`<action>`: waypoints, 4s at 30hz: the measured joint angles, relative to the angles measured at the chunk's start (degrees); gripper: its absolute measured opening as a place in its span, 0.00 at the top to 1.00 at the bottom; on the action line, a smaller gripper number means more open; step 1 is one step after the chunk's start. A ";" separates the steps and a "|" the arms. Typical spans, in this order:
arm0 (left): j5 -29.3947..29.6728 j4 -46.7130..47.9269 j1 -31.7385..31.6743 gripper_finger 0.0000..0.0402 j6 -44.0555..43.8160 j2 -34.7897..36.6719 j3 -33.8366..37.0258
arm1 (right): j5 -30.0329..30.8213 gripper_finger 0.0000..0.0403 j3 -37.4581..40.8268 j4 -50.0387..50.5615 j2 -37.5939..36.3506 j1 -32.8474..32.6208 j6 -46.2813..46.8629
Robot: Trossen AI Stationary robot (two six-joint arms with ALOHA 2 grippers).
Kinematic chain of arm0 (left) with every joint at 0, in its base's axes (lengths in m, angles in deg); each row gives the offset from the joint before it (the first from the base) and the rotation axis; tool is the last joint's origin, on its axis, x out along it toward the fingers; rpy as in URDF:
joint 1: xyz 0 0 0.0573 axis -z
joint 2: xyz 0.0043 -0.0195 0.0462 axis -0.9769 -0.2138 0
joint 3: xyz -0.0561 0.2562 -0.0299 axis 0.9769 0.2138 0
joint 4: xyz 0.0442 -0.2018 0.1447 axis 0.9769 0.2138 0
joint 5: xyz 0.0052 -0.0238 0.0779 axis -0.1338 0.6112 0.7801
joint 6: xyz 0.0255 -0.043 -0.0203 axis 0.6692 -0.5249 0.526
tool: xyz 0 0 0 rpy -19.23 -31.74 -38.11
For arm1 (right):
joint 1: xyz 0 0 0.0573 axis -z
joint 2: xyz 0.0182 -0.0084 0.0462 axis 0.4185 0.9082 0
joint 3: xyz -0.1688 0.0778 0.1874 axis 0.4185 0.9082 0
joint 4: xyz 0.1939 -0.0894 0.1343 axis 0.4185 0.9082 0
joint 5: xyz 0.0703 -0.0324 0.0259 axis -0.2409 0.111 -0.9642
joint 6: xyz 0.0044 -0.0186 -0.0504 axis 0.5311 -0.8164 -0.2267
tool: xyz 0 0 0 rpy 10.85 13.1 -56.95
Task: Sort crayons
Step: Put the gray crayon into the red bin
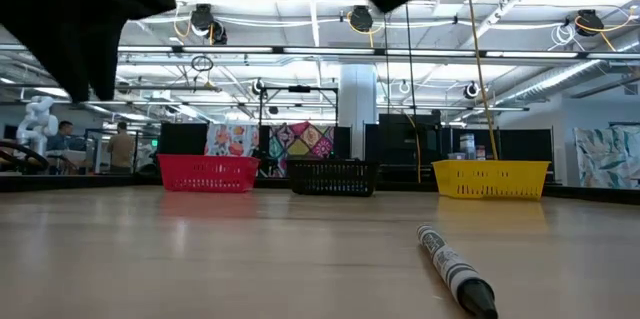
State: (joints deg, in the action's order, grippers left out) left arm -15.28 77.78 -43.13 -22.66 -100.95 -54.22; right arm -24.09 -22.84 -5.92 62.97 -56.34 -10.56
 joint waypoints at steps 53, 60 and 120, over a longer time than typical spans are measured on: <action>1.05 -2.87 0.28 0.81 -0.72 -0.07 2.60 | -5.81 0.79 -0.17 -0.82 14.19 1.23 -21.28; 1.05 -2.88 0.26 0.81 -0.78 -0.07 2.60 | -5.90 0.96 -0.13 -0.93 14.31 1.86 -5.62; 9.03 -70.13 -1.67 0.81 14.45 -0.07 2.62 | 37.89 1.00 0.04 -5.35 -12.09 -10.95 8.42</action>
State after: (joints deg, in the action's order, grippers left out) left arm -6.26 7.65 -44.80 -8.21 -101.01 -51.60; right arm 13.81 -22.80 -11.27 50.88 -67.29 -2.14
